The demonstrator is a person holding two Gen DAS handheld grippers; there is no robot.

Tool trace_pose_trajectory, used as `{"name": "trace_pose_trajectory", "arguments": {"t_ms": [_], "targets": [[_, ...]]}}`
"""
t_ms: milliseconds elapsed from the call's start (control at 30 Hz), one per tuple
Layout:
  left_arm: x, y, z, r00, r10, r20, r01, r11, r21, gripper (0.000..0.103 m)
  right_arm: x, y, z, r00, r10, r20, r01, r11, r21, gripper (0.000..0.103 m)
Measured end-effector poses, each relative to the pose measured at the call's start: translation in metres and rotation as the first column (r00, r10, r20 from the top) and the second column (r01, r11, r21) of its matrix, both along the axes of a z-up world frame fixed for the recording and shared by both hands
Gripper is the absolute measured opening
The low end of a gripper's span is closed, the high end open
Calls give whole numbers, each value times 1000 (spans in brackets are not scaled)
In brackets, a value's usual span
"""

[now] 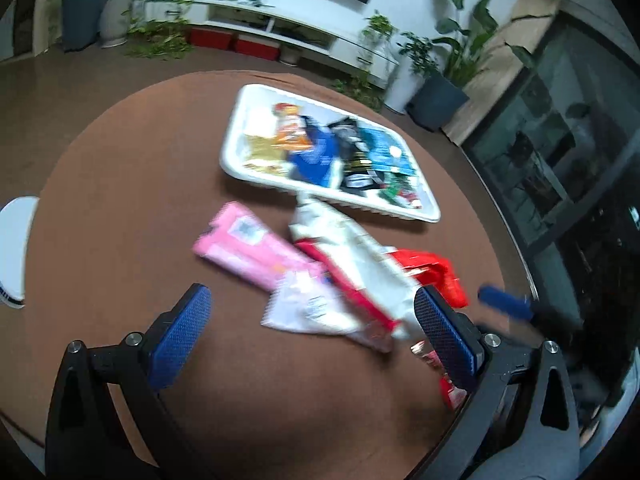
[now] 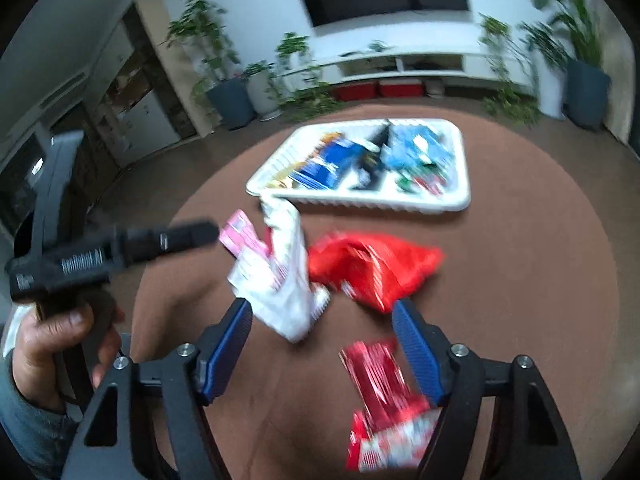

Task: Organize snacks
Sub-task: 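Grasp the long white-red packet with the right tool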

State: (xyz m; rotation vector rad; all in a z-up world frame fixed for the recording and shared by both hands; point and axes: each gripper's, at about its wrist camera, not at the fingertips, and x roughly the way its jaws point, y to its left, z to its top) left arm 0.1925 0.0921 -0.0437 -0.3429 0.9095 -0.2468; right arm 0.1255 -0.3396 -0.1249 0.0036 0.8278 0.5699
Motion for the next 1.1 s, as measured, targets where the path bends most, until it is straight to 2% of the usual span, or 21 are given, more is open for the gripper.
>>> {"name": "trace_pose_trajectory", "arguments": {"t_ms": [133, 300, 500, 600, 667, 800, 933, 1033, 1100], "targets": [[-17, 25, -8, 1000, 21, -15, -20, 1000, 21, 102, 30, 36, 0, 993, 100, -61, -103, 993, -51, 65], [-31, 34, -19, 1000, 3, -27, -3, 999, 32, 102, 59, 75, -13, 974, 168, -153, -189, 973, -135, 59], [-33, 27, -25, 999, -32, -23, 33, 999, 40, 102, 73, 90, -29, 965, 147, -218, -193, 959, -207, 51], [-31, 23, -27, 998, -50, -27, 51, 998, 38, 102, 74, 92, -32, 962, 152, -227, -203, 953, -224, 42], [-29, 21, -28, 997, -71, -30, 72, 996, 44, 102, 75, 93, -34, 960, 154, -235, -208, 952, -226, 35], [-28, 15, -25, 991, -135, -15, 136, 988, 68, 102, 71, 85, -39, 956, 161, -244, -215, 953, -213, 30], [-25, 1, -21, 969, -246, 11, 242, 959, 145, 102, 59, 78, -45, 948, 175, -264, -233, 950, -206, 28], [-27, -12, -20, 938, -345, 22, 332, 918, 217, 102, 50, 65, -47, 946, 172, -274, -229, 955, -188, 26], [-29, -22, -18, 910, -414, 32, 395, 885, 247, 102, 43, 52, -46, 947, 157, -279, -212, 961, -178, 25]]}}
